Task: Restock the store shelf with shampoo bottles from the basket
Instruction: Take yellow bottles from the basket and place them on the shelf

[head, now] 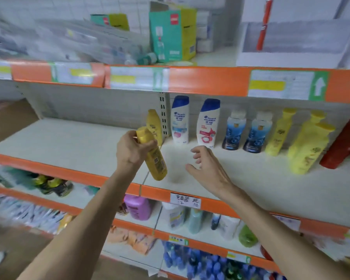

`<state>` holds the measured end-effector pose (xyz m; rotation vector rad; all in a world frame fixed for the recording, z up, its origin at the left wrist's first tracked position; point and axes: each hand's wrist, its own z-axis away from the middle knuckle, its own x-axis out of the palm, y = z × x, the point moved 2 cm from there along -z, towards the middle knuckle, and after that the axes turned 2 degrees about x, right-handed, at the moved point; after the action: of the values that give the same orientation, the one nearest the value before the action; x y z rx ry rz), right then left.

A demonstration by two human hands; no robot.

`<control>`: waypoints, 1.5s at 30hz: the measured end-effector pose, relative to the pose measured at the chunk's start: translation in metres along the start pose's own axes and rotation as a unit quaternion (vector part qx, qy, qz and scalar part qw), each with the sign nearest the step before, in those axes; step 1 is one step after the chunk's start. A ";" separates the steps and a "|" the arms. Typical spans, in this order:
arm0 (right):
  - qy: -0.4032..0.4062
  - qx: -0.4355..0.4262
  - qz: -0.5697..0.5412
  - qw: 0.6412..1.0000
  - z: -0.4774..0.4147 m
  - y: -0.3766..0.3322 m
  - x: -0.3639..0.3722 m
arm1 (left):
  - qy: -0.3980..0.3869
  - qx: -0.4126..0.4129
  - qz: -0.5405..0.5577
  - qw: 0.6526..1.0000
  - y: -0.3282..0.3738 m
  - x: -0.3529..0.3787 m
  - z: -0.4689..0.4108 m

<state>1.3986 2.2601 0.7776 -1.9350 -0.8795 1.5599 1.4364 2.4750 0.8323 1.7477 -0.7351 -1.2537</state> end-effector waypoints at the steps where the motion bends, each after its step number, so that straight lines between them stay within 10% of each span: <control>1: 0.000 0.012 0.005 1.000 -0.002 -0.003 0.011 | -0.003 0.000 0.002 1.000 -0.007 -0.008 -0.010; 13: 0.098 0.228 0.093 0.964 0.028 0.054 -0.005 | -0.072 0.062 -0.035 0.995 -0.045 -0.013 -0.098; 25: 0.132 0.263 0.106 0.950 0.038 0.089 0.000 | -0.070 0.083 -0.121 0.987 -0.055 0.037 -0.121; 34: 0.149 0.257 0.084 0.951 0.031 0.094 0.014 | -0.391 0.011 0.070 0.918 -0.045 0.013 -0.134; 45: 0.171 0.228 0.101 0.953 0.039 0.096 0.014 | -0.105 0.110 -0.144 0.978 -0.043 0.027 -0.127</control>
<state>1.3795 2.2058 0.6906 -1.9029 -0.1588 1.3266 1.5652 2.5102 0.8004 1.9736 -0.7847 -1.6245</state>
